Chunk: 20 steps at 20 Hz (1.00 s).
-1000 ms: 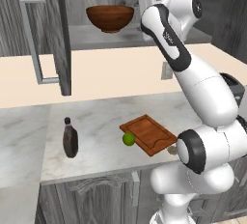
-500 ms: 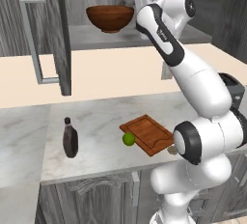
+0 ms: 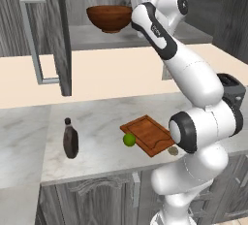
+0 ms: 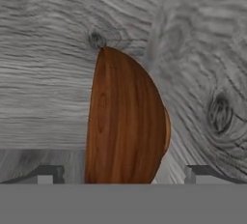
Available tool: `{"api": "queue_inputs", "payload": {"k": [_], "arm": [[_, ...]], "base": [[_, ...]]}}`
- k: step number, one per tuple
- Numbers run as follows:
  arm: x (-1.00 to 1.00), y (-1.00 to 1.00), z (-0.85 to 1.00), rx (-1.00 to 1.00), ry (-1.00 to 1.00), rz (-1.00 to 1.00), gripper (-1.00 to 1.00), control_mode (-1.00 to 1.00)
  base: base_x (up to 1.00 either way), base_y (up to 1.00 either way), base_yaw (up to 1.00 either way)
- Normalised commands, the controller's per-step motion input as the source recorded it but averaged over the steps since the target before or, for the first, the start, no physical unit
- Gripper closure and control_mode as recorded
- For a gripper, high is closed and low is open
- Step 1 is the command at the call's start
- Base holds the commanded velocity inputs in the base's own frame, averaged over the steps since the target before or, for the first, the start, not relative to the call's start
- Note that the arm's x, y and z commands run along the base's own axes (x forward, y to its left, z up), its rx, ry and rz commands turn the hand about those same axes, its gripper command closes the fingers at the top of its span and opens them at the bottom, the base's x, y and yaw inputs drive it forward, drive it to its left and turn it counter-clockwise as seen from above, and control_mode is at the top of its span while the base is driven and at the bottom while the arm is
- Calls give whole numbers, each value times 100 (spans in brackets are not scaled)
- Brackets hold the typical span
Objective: Open the cabinet. Place the bowl and condiment on the counter. Then place the lime and garlic on the cutting board.
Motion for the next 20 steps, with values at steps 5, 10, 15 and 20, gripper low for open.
{"api": "queue_inputs", "payload": {"k": [5,10,15,20], "arm": [[32,6,0,-3,0,0,-100,-100],[30,5,-2,-4,0,0,-100,-100],[27,4,-2,-3,0,0,-100,-100],[23,5,-3,-3,-1,0,-100,-100]], "base": [[0,0,0],[0,0,0],[0,0,0],[0,0,0]]}}
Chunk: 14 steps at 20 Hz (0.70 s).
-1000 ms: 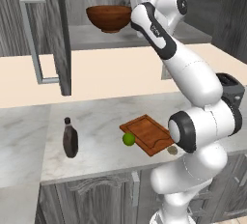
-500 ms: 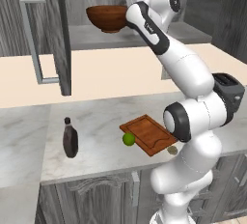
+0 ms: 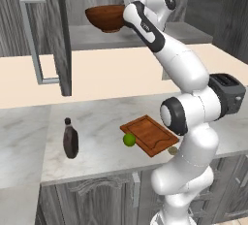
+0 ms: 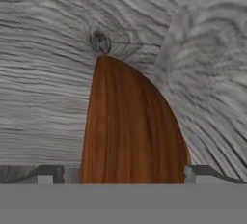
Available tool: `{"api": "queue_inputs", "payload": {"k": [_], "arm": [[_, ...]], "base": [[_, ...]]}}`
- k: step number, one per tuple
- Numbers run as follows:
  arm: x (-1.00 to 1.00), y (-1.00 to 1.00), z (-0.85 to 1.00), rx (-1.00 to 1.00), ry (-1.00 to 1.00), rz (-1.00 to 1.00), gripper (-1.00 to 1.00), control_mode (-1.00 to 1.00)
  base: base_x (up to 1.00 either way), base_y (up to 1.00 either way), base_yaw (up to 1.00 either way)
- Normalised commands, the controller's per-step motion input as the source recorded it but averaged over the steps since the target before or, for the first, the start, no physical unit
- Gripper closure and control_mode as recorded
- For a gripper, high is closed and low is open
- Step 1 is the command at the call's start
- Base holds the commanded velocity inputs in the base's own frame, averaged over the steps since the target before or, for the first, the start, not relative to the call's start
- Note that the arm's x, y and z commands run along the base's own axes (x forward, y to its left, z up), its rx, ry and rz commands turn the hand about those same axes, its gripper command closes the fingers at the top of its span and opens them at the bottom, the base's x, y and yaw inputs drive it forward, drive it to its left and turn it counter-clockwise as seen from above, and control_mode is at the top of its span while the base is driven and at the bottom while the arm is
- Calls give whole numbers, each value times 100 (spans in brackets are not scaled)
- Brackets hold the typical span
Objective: Open the cabinet. Place the bowl and condiment on the counter. Then place the lime and garlic on the cutting board.
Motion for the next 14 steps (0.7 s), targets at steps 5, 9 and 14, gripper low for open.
{"api": "queue_inputs", "payload": {"k": [5,9,14], "arm": [[16,5,-2,-3,-1,0,100,-100],[0,0,0,-1,-2,0,100,-100],[0,0,0,0,-3,0,100,-100]], "base": [[0,0,0],[0,0,0],[0,0,0]]}}
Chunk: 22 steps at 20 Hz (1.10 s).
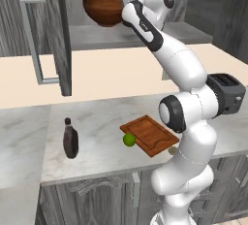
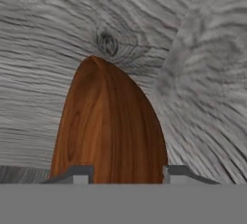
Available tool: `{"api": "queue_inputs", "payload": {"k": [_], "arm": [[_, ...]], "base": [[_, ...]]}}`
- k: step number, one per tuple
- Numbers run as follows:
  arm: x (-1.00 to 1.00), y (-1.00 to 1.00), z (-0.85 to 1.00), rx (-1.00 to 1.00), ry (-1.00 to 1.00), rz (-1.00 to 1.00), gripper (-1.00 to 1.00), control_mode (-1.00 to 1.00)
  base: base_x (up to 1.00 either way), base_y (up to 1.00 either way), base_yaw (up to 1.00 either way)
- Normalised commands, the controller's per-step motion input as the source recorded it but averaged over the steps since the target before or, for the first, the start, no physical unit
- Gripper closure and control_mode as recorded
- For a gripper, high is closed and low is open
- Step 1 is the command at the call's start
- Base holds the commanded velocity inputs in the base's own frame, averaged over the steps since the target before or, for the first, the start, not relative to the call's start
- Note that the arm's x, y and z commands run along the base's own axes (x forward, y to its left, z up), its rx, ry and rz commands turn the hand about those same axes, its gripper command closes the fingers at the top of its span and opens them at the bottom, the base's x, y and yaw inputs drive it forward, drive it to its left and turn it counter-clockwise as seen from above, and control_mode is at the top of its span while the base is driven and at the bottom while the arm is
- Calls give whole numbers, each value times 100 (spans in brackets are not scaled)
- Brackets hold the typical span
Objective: Open the cabinet. Place the bowl and condiment on the counter. Then place the lime and garlic on the cutting board.
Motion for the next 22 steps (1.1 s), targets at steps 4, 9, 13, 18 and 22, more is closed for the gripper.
{"api": "queue_inputs", "payload": {"k": [4,9,13,18,22], "arm": [[-2,-5,0,0,-4,0,100,-100],[-22,-12,10,0,-9,0,100,-100],[-83,-11,41,0,-11,0,100,-100],[-100,-6,34,0,-12,-2,100,-100],[-100,-11,8,-4,-3,-5,100,-100]], "base": [[0,0,0],[0,0,0],[0,0,0],[0,0,0],[0,0,0]]}}
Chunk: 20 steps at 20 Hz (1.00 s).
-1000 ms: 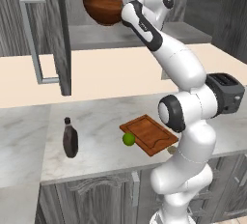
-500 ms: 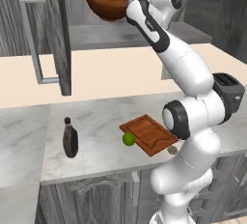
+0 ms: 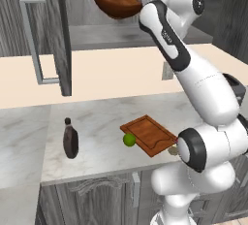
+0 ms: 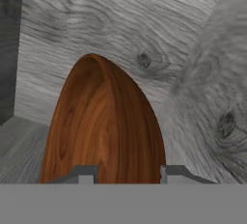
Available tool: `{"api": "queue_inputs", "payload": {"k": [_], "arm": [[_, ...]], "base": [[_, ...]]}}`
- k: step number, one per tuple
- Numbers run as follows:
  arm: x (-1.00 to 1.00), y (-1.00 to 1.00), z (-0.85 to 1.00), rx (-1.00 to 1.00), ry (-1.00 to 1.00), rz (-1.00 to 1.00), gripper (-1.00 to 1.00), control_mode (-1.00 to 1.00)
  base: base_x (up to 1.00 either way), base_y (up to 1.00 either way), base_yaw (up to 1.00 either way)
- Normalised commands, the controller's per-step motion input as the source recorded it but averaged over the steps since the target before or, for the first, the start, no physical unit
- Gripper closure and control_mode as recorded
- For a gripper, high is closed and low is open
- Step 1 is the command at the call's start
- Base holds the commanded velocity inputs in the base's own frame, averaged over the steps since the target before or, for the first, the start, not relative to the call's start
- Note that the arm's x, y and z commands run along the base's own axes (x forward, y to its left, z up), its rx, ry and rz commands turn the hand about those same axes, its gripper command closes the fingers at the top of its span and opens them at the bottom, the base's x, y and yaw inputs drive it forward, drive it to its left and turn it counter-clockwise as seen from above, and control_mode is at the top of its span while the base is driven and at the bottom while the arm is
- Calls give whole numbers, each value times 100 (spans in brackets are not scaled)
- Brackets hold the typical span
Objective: Open the cabinet. Place the bowl and condiment on the counter. Then place the lime and garlic on the cutting board.
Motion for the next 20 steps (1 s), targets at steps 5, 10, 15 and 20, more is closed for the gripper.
{"api": "queue_inputs", "payload": {"k": [5,10,15,20], "arm": [[-100,-12,0,-11,0,-6,100,-100],[-100,-15,5,-5,1,-5,100,-100],[-100,-16,-2,-10,6,-2,100,-100],[-77,-3,-39,-15,5,0,100,-100]], "base": [[0,0,0],[0,0,0],[0,0,0],[0,0,0]]}}
